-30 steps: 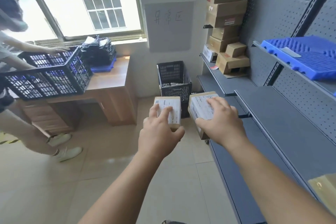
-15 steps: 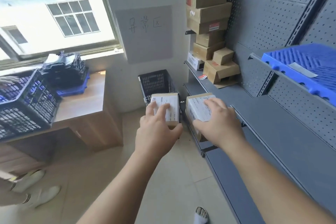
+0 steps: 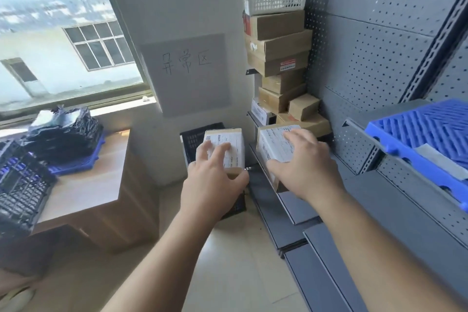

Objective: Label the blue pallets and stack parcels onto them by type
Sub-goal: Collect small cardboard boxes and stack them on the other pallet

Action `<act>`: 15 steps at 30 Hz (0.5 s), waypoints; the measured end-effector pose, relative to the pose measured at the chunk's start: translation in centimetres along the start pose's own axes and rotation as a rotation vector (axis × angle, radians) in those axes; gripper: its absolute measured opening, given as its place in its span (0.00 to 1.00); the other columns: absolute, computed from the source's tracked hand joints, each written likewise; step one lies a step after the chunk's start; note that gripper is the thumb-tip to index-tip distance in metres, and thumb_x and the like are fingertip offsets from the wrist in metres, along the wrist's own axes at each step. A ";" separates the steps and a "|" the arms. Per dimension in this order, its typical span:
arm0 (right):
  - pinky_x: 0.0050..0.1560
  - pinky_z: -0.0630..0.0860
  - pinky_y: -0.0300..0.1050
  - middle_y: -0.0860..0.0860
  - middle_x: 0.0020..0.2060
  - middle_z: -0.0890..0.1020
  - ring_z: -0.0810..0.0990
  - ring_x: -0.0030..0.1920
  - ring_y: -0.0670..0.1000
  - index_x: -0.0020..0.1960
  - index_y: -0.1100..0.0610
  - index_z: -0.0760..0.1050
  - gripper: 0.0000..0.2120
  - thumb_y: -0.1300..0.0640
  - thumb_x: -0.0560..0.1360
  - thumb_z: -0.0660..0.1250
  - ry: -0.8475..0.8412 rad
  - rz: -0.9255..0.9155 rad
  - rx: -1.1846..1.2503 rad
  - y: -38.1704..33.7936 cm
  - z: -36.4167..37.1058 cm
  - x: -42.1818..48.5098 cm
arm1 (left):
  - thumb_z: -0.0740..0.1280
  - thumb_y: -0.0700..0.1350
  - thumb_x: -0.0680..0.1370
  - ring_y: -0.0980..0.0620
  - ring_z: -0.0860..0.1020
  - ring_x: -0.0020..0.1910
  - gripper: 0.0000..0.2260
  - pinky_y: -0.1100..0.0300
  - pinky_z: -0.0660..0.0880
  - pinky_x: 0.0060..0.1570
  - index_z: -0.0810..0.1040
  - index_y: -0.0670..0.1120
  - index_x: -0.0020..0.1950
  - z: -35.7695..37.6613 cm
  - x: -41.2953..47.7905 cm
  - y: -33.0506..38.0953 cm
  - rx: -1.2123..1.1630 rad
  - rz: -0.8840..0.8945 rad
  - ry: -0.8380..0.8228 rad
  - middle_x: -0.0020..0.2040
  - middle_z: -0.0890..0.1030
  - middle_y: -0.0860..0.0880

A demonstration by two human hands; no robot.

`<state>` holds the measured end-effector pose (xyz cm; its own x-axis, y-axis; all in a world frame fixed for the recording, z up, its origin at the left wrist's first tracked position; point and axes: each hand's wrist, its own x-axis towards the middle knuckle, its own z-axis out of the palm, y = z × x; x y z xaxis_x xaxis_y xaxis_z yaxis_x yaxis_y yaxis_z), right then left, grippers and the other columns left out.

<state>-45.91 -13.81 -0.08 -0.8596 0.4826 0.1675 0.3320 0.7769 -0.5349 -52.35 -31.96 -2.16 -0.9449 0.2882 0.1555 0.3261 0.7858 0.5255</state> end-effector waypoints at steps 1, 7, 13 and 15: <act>0.63 0.73 0.59 0.42 0.76 0.64 0.68 0.68 0.58 0.76 0.48 0.67 0.38 0.39 0.67 0.63 0.012 0.001 -0.003 0.1 -0.2 0.8 | 0.63 0.64 0.70 0.45 0.69 0.67 0.28 0.49 0.75 0.54 0.64 0.67 0.70 0.3 1.1 0.4 -0.005 0.015 0.000 0.77 0.57 0.59; 0.62 0.73 0.59 0.42 0.76 0.65 0.68 0.68 0.57 0.76 0.49 0.67 0.37 0.39 0.69 0.65 0.090 0.072 -0.077 1.5 -2.0 5.6 | 0.64 0.62 0.70 0.44 0.69 0.68 0.28 0.47 0.75 0.51 0.65 0.67 0.70 2.4 8.7 2.7 -0.044 0.108 -0.051 0.76 0.57 0.60; 0.61 0.73 0.59 0.42 0.74 0.67 0.69 0.66 0.59 0.75 0.48 0.68 0.38 0.37 0.67 0.63 0.255 0.212 -0.131 2.2 -4.0 9.6 | 0.64 0.62 0.70 0.41 0.69 0.69 0.30 0.43 0.77 0.57 0.64 0.65 0.72 4.1 16.2 6.0 -0.090 0.290 -0.132 0.78 0.57 0.58; 0.61 0.74 0.59 0.41 0.73 0.67 0.70 0.65 0.59 0.74 0.49 0.69 0.38 0.37 0.66 0.62 0.326 0.259 -0.149 2.3 -4.8 10.4 | 0.65 0.62 0.71 0.41 0.69 0.70 0.30 0.43 0.77 0.58 0.64 0.65 0.72 4.6 18.5 7.4 -0.111 0.370 -0.156 0.79 0.57 0.58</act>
<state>-52.23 -5.06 4.34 -0.5812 0.7527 0.3093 0.5932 0.6521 -0.4721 -67.28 -18.26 0.75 -0.7461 0.6259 0.2270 0.6296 0.5523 0.5464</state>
